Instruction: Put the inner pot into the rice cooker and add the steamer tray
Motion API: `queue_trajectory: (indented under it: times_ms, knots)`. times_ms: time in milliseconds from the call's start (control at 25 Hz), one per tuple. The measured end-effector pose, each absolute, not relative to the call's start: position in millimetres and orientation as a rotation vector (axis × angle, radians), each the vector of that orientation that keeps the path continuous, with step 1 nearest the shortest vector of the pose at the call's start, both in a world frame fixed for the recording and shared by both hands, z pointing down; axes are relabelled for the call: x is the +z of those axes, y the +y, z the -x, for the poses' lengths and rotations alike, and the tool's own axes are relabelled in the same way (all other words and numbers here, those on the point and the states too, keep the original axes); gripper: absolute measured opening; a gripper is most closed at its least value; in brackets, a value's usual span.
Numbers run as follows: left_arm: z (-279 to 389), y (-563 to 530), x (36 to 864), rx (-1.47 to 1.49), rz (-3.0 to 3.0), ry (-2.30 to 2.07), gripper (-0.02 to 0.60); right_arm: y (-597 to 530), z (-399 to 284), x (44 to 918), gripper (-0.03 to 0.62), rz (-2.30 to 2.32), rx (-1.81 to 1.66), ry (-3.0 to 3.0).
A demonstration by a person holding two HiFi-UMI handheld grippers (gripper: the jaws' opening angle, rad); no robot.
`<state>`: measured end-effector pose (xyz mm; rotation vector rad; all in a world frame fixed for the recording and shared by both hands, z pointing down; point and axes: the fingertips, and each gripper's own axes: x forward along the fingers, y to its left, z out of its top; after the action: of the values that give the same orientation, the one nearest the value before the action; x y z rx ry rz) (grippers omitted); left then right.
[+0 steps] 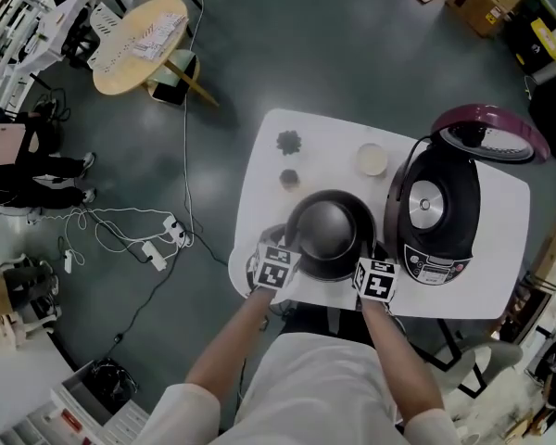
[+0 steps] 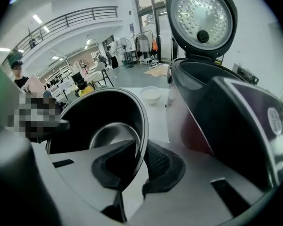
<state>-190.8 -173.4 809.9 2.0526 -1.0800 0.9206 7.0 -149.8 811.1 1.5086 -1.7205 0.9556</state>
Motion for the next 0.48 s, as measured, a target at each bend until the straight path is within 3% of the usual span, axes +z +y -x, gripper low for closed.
queue_trajectory:
  times_ms: [480]
  knots:
    - [194.5, -166.2, 762.3, 0.852, -2.097, -1.145, 0.095, -145.0, -3.5, 755.0, 0.060, -1.537, 0.929, -1.807]
